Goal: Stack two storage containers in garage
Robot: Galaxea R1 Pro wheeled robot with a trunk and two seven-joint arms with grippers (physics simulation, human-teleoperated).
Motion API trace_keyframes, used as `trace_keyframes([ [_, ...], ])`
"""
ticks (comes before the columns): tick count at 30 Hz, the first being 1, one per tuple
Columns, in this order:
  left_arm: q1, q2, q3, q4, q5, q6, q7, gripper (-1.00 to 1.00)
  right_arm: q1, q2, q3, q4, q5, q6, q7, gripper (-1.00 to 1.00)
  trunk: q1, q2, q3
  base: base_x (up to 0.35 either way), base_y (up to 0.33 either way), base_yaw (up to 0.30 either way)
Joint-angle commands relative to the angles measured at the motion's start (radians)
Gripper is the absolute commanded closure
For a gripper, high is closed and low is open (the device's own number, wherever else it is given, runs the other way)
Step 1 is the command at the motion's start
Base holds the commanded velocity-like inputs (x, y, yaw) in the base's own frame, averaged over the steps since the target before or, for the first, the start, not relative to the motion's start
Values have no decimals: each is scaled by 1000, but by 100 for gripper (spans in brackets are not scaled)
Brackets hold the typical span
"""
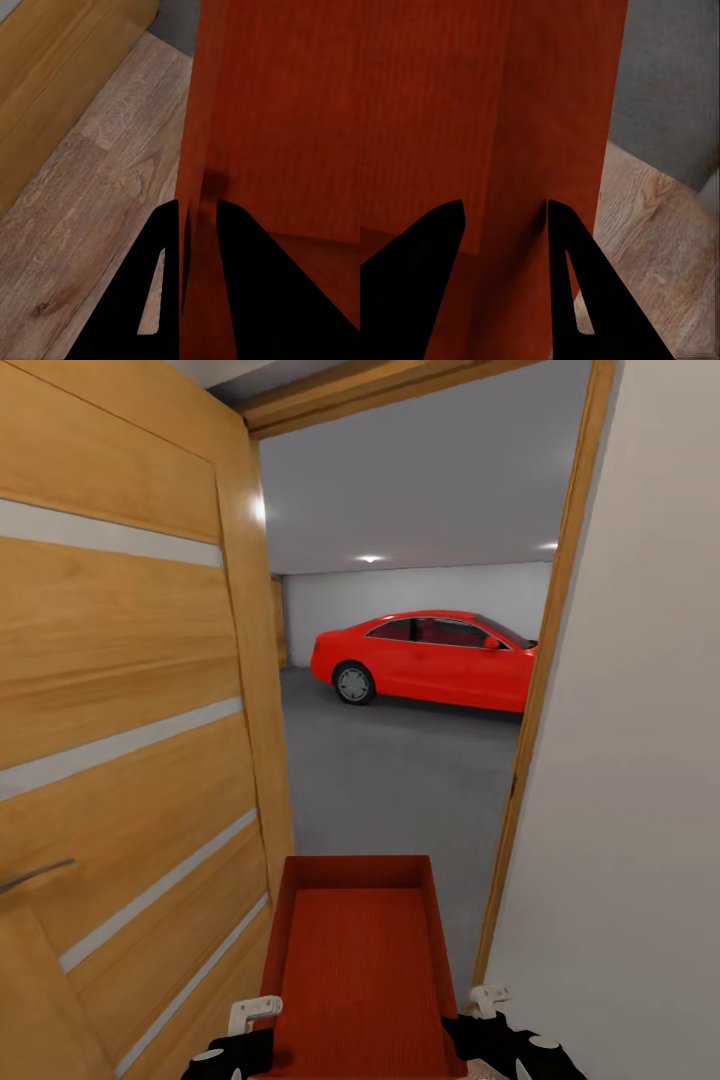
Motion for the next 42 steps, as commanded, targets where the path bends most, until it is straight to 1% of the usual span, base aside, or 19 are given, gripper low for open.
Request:
trace_keyframes([
  [1, 0, -1, 0, -3, -17, -33, 8, 100, -1, 6, -7, 1, -7, 6, 28, 100, 0, -1, -2, 0, 0, -268],
  [11, 0, -1, 0, -3, -17, -33, 8, 100, -1, 6, -7, 1, -7, 6, 28, 100, 0, -1, -2, 0, 0, -260],
  [14, 0, -1, 0, -3, -17, -33, 8, 100, -1, 6, -8, 1, -7, 6, 28, 100, 0, -1, -2, 0, 0, -130],
  [24, 0, -1, 0, -3, -18, -33, 8, 100, -1, 6, -7, 1, -7, 6, 28, 100, 0, -1, -2, 0, 30, -15],
  [39, 0, -1, 0, -3, -18, -33, 8, 100, -1, 6, -8, 1, -7, 6, 28, 100, 0, -1, -2, 0, 255, 0],
  [42, 0, -1, 0, -3, -18, -33, 8, 100, -1, 6, -8, 1, -6, 6, 28, 100, 0, -1, -2, 0, 67, 0],
])
